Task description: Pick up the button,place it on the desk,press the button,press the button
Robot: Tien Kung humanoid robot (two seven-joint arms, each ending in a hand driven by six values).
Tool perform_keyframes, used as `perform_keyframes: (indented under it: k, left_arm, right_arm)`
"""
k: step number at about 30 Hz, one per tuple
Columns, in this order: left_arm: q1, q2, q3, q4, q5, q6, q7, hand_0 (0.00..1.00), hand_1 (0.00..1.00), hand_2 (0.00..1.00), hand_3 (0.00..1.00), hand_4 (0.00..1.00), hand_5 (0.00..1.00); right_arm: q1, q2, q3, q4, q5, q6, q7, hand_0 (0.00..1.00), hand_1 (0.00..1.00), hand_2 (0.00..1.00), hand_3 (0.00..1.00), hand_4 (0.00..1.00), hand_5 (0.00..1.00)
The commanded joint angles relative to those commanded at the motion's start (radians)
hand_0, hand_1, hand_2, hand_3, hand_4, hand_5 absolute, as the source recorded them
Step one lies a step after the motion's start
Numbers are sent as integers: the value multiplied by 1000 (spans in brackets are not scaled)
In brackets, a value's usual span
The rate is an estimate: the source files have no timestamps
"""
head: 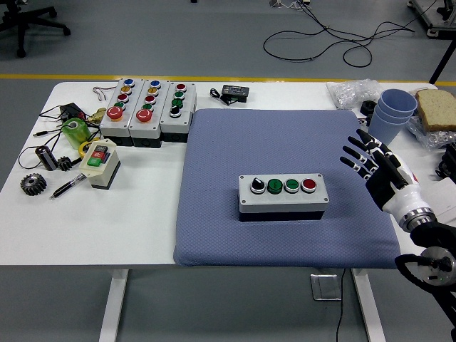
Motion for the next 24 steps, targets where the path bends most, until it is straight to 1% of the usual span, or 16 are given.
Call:
perform_keyframes:
  k: [1, 6, 7, 12, 13, 24]
  left_arm:
    - [0, 0, 1, 0, -1, 0, 0, 600, 633, 677, 548, 361, 699]
    - [-1, 0, 4, 0, -8, 2, -3, 600, 633, 677, 548, 361, 699]
    - [-2, 0, 4, 0, -8, 2, -3, 600, 634, 677, 548, 361, 698]
    - [-3, 0, 7, 0, -10, 1, -3, 600, 634, 677, 548, 361, 698]
    - [-4, 0, 6, 0, -10, 1, -3, 599, 634, 677, 548, 362, 698]
    - [-4, 0, 2, 0, -5, 0, -1, 599, 634, 677, 549, 362, 699]
  right_arm:
    - [0, 0, 0, -1, -1, 0, 1, 707, 658, 687, 677, 791, 358]
    - [1, -1, 1, -6, 2, 4, 7, 707, 658, 687, 677, 791, 358]
    - [1, -1, 1, -6, 2, 4, 7, 701, 653, 682, 674, 773, 341]
    - [2, -1, 3, -15, -7, 12, 8, 701, 653, 682, 674, 773, 341]
    - [2, -2, 5, -17, -8, 14, 7, 683, 632, 661, 659, 759, 328]
    - [3, -8, 25, -16, 2, 28, -10, 677, 625, 653, 648, 754, 321]
